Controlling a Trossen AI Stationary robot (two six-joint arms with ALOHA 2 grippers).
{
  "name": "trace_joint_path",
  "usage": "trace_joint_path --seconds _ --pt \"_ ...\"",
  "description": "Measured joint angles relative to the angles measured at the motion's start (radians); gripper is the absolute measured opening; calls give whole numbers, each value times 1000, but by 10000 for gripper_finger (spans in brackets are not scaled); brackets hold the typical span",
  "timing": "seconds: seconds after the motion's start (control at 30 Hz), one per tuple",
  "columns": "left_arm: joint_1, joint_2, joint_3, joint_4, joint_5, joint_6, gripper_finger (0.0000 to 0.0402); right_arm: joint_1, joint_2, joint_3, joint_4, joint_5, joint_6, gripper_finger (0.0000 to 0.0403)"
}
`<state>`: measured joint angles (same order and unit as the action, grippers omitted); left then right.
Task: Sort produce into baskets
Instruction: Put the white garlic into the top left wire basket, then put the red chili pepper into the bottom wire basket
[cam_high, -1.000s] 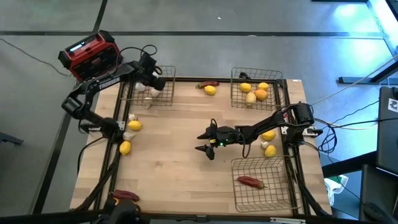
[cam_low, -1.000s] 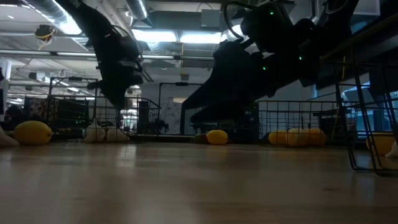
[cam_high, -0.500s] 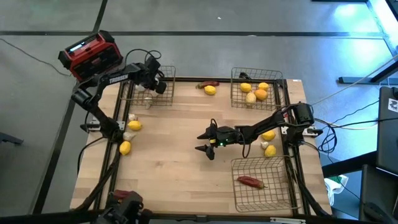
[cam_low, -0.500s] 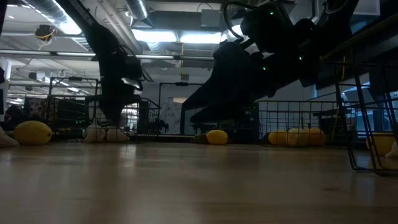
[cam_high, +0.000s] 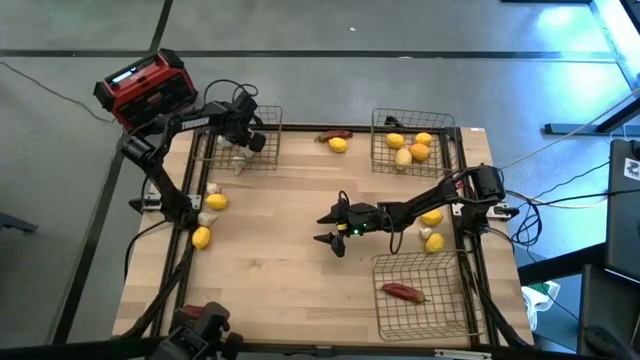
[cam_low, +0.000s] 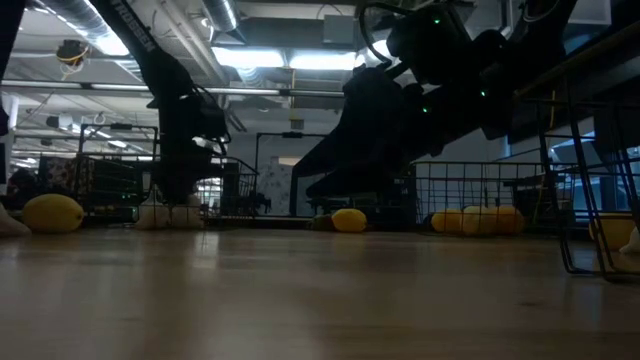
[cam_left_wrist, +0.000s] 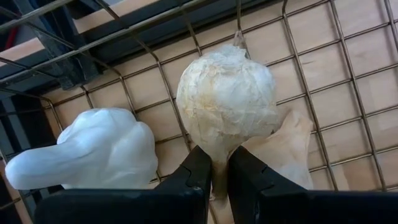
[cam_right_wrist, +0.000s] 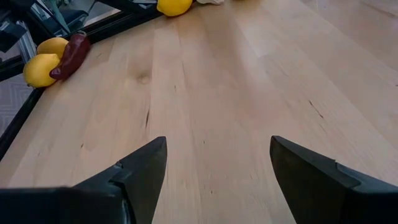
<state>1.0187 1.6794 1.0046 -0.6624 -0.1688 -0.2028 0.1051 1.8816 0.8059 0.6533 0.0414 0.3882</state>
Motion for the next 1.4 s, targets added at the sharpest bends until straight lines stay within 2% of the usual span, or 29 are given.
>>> trace_joint_path --seconds 0.13,0.43,0.63,0.8,1.03,1.23,1.4 --pt "0 0 0 6 0 -7 48 0 0 0 0 4 0 280" --pt "0 -3 0 7 8 8 119 0 0 0 -6 12 -1 280" --pt "0 -66 4 -40 10 46 129 -1 0 0 -6 17 -1 280" --pt "-27 -173 34 -55 10 64 129 -1 0 0 -6 30 -1 280" --pt "-169 -375 40 -52 15 95 130 0 -1 0 0 30 -1 280" --pt "-387 -501 40 -58 19 66 130 0 -1 0 4 30 -1 280" --pt "-575 -543 40 -60 19 13 130 0 -1 0 4 30 -1 280"
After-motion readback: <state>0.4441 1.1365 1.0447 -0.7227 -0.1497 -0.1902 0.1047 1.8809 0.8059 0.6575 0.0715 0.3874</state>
